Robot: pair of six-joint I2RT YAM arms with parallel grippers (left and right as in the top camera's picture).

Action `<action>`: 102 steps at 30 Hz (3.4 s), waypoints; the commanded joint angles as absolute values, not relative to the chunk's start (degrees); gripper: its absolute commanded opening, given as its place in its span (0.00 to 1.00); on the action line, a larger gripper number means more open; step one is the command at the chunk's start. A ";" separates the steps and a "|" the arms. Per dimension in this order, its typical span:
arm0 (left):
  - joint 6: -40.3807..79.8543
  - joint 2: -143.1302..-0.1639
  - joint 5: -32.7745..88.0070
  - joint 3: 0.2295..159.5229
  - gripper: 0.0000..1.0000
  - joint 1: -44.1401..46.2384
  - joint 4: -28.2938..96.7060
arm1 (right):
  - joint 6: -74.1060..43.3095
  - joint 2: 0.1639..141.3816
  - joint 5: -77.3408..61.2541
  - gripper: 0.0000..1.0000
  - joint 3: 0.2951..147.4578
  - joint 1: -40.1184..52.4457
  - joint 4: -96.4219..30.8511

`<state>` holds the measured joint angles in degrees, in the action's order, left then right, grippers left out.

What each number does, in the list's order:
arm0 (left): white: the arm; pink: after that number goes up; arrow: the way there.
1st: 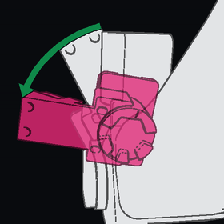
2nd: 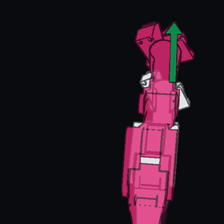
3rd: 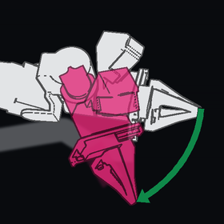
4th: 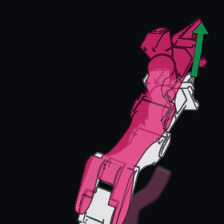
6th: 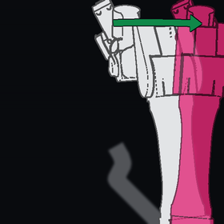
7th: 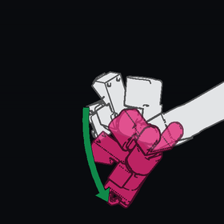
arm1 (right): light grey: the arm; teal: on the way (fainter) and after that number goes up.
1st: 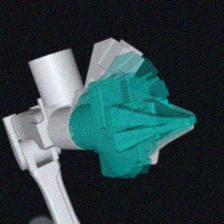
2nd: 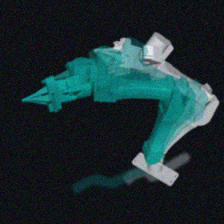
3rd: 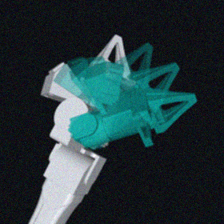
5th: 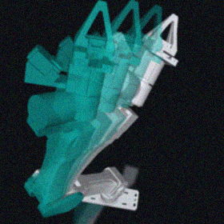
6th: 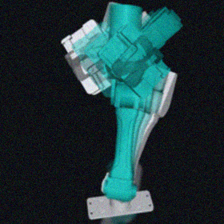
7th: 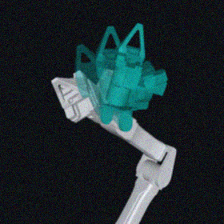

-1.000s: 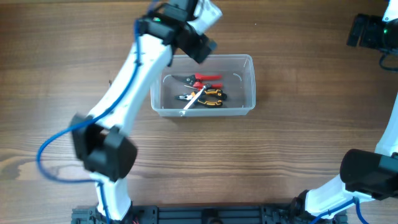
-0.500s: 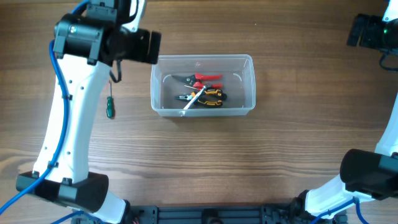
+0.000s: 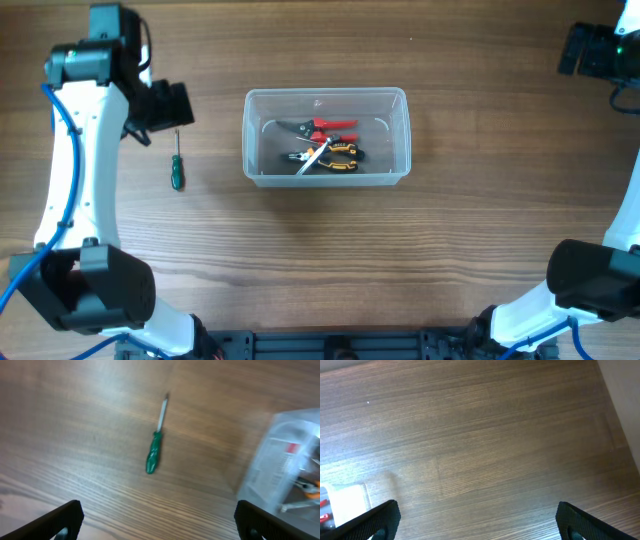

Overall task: Pack container
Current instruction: 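Move the left gripper back toward the green-handled screwdriver, then lower the left gripper over the green screwdriver's handle, then align and close the left gripper on the green screwdriver handle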

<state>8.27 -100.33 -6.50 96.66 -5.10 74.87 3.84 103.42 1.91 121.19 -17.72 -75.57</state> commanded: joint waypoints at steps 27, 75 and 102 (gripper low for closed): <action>5.17 -103.77 8.60 68.25 1.00 -11.88 45.47 | 2.83 102.87 1.45 1.00 121.10 -17.54 -75.40; 0.16 -105.69 -4.16 72.01 1.00 -7.81 46.35 | 2.85 102.87 1.45 1.00 121.10 -17.54 -75.40; -6.81 -115.68 -0.95 83.05 1.00 -8.91 54.50 | 2.85 102.87 1.45 1.00 121.10 -17.54 -75.40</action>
